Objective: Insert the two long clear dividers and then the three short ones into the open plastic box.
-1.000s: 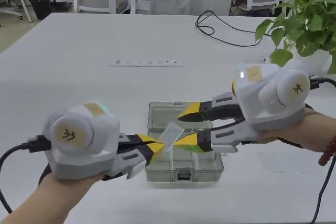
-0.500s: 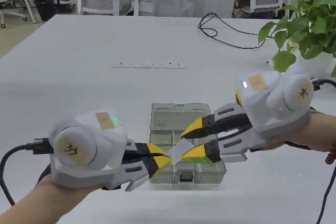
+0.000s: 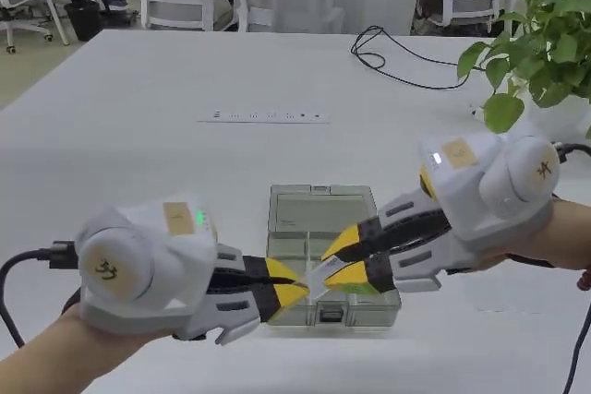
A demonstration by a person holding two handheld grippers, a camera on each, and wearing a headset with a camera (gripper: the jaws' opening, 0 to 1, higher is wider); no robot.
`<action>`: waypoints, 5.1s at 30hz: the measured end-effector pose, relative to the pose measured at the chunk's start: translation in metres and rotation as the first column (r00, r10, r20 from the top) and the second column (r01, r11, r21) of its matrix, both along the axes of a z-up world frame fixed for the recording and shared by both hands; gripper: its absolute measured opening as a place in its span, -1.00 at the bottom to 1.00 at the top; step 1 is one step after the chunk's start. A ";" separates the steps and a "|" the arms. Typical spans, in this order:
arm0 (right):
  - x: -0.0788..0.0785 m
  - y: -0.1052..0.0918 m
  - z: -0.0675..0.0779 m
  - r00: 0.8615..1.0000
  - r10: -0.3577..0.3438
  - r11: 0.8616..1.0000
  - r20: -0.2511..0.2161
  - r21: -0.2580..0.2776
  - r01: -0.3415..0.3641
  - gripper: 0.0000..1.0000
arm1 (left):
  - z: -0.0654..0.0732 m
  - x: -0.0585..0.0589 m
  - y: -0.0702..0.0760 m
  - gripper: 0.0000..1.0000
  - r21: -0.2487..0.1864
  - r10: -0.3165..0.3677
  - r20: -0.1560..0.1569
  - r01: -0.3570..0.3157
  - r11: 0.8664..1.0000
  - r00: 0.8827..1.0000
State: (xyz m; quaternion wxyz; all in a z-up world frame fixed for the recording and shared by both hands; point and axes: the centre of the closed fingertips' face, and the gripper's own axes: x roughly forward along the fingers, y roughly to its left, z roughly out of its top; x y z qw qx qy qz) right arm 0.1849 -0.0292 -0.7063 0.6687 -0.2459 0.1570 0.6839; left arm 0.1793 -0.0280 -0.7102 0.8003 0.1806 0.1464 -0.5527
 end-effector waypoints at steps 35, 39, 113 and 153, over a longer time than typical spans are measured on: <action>0.006 0.005 0.014 0.997 -0.080 0.997 0.016 0.025 0.080 -0.95 | 0.012 0.011 0.020 -0.56 -0.118 0.136 -0.039 -0.140 0.983 0.990; 0.012 0.005 0.013 0.994 -0.105 0.994 0.028 0.015 0.105 -0.95 | 0.012 0.016 0.026 -0.37 -0.149 0.183 -0.062 -0.190 0.970 0.981; 0.091 0.006 -0.051 0.904 -0.420 0.896 -0.081 -0.198 0.398 -0.95 | 0.000 0.045 0.051 1.00 -0.170 0.391 -0.129 -0.409 0.897 0.911; 0.084 0.032 -0.069 0.991 -0.112 0.891 0.073 -0.435 0.133 -0.96 | -0.004 0.047 0.052 0.98 -0.149 0.394 -0.119 -0.409 0.900 0.911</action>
